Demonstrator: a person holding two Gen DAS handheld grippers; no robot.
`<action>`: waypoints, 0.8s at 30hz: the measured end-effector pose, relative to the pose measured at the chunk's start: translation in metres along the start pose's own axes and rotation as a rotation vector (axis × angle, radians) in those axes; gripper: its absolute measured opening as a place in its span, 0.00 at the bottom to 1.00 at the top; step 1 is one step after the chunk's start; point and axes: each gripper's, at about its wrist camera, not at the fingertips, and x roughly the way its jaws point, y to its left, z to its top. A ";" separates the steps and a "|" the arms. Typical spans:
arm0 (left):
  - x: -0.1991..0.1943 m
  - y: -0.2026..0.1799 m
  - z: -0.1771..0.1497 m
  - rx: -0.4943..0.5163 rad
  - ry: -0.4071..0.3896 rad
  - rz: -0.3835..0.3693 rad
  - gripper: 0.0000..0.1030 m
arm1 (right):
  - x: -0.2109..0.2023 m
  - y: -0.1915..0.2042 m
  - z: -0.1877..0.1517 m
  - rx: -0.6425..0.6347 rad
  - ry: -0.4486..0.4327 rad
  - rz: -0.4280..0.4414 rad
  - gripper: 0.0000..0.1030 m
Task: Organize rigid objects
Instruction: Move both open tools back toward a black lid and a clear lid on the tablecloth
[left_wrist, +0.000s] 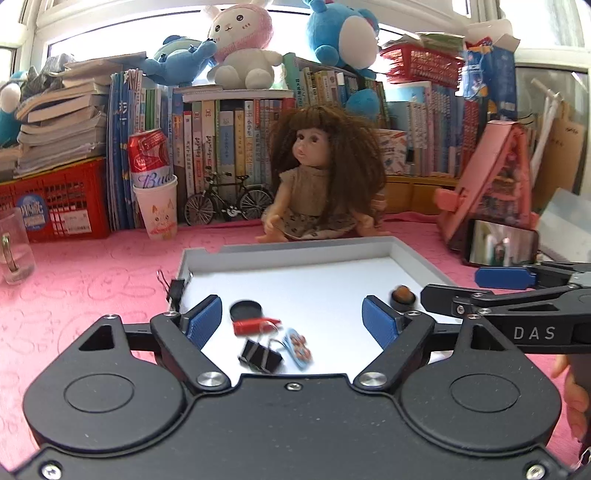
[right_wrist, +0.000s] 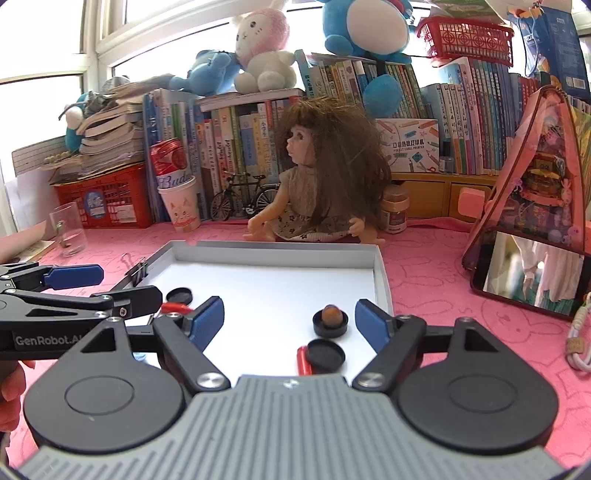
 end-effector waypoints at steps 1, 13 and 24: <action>-0.005 -0.001 -0.002 0.003 0.002 -0.010 0.80 | -0.004 0.000 -0.001 -0.003 -0.002 0.005 0.84; -0.057 -0.011 -0.039 0.023 0.030 -0.107 0.80 | -0.058 0.000 -0.033 -0.043 -0.026 0.094 0.88; -0.081 -0.014 -0.069 -0.010 0.087 -0.167 0.81 | -0.090 0.010 -0.078 -0.120 -0.001 0.172 0.90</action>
